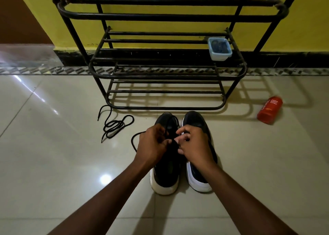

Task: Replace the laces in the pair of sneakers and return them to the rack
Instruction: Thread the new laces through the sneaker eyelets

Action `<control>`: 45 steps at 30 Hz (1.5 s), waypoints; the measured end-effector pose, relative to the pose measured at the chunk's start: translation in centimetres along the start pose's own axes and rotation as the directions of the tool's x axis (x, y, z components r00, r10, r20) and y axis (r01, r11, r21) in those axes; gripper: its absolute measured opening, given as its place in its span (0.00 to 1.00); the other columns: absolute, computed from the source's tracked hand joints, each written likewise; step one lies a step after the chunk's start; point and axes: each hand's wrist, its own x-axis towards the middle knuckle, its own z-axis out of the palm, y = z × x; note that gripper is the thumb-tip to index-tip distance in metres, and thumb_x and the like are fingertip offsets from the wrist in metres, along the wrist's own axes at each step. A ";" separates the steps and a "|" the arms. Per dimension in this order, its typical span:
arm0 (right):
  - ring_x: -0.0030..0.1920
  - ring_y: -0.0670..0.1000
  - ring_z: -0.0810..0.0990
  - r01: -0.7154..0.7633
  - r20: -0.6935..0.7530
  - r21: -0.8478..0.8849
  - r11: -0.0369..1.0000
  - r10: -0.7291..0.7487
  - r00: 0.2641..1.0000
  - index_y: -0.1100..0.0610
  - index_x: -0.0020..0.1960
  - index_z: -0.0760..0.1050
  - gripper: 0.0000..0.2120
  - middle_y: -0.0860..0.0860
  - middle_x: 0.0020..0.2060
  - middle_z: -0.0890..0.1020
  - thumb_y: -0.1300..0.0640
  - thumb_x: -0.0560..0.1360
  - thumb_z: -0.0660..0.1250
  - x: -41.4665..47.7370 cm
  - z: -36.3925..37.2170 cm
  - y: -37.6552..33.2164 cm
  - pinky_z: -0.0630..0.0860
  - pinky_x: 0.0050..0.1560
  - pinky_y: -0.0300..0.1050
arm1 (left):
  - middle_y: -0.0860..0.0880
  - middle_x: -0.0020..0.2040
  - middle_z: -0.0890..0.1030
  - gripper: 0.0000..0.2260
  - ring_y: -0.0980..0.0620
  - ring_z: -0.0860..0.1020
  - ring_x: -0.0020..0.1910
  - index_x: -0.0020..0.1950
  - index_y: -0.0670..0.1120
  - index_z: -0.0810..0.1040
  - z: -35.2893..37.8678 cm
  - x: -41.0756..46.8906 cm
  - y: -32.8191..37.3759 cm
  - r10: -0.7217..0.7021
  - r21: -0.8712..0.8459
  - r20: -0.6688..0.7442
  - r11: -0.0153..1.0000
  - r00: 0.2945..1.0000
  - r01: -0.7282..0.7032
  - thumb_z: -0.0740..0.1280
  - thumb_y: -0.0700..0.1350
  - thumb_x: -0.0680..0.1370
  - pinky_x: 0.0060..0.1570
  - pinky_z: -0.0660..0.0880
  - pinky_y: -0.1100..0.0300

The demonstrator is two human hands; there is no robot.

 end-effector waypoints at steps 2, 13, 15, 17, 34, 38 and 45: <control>0.35 0.45 0.83 0.095 0.005 -0.137 0.986 -0.096 0.995 0.51 0.49 0.80 0.13 0.48 0.34 0.83 0.69 0.75 0.66 0.5 0.0 -0.3 0.83 0.36 0.42 | 0.56 0.39 0.81 0.08 0.66 0.76 0.37 0.51 0.47 0.79 0.0 -0.1 0.1 -0.003 0.015 0.005 1.000 1.000 0.002 0.76 0.44 0.74 0.36 0.69 0.79; 0.36 0.54 0.79 0.094 -0.061 0.145 0.985 -0.086 0.994 0.48 0.44 0.74 0.13 0.50 0.38 0.77 0.66 0.75 0.58 1.9 -2.3 -1.8 0.74 0.33 0.46 | 0.54 0.52 0.77 0.24 0.63 0.76 0.41 0.63 0.47 0.74 0.7 -1.3 -1.2 -0.077 -0.051 -0.007 0.996 0.997 0.077 0.79 0.43 0.72 0.35 0.71 0.79; 0.37 0.49 0.78 0.207 0.119 -0.169 0.964 -0.189 0.975 0.49 0.45 0.79 0.09 0.47 0.37 0.78 0.61 0.75 0.63 2.3 -3.9 -2.5 0.75 0.38 0.44 | 0.53 0.56 0.76 0.26 0.59 0.78 0.42 0.63 0.48 0.72 0.7 -1.2 -1.4 -0.072 -0.058 -0.017 0.996 0.997 0.071 0.80 0.44 0.70 0.35 0.72 0.77; 0.36 0.43 0.77 0.355 0.394 -0.516 0.779 -0.152 0.907 0.51 0.46 0.83 0.02 0.44 0.34 0.79 0.54 0.74 0.72 2.2 -5.0 -3.4 0.74 0.41 0.40 | 0.51 0.56 0.76 0.28 0.55 0.81 0.44 0.61 0.51 0.69 0.7 -1.1 -1.7 -0.058 -0.064 -0.029 0.996 0.998 0.056 0.81 0.45 0.68 0.36 0.75 0.73; 0.46 0.48 0.77 0.656 0.182 -0.251 0.712 -0.631 0.755 0.54 0.43 0.79 0.09 0.45 0.38 0.81 0.56 0.79 0.63 -2.8 -8.6 -9.7 0.74 0.46 0.47 | 0.53 0.49 0.80 0.27 0.60 0.79 0.42 0.64 0.45 0.72 -0.3 -1.3 -1.0 -0.065 -0.042 0.034 0.997 0.997 0.066 0.80 0.46 0.70 0.34 0.73 0.72; 0.47 0.49 0.75 0.667 0.132 -0.302 0.681 -0.663 0.737 0.54 0.44 0.77 0.06 0.45 0.39 0.78 0.56 0.79 0.65 -2.7 -7.9 -9.5 0.73 0.49 0.49 | 0.58 0.54 0.81 0.24 0.58 0.77 0.54 0.64 0.52 0.76 -1.3 -1.6 1.0 0.105 -0.112 0.022 0.989 0.994 -0.101 0.79 0.44 0.71 0.45 0.75 0.69; 0.43 0.45 0.81 0.455 0.122 -0.454 0.766 -0.453 0.883 0.45 0.43 0.75 0.07 0.42 0.34 0.81 0.45 0.77 0.64 -1.9 -7.8 -7.0 0.75 0.54 0.59 | 0.46 0.45 0.84 0.02 0.56 0.82 0.42 0.49 0.42 0.83 -4.3 -0.1 5.2 0.140 -0.536 -0.013 0.835 0.990 -0.125 0.70 0.37 0.79 0.37 0.75 0.67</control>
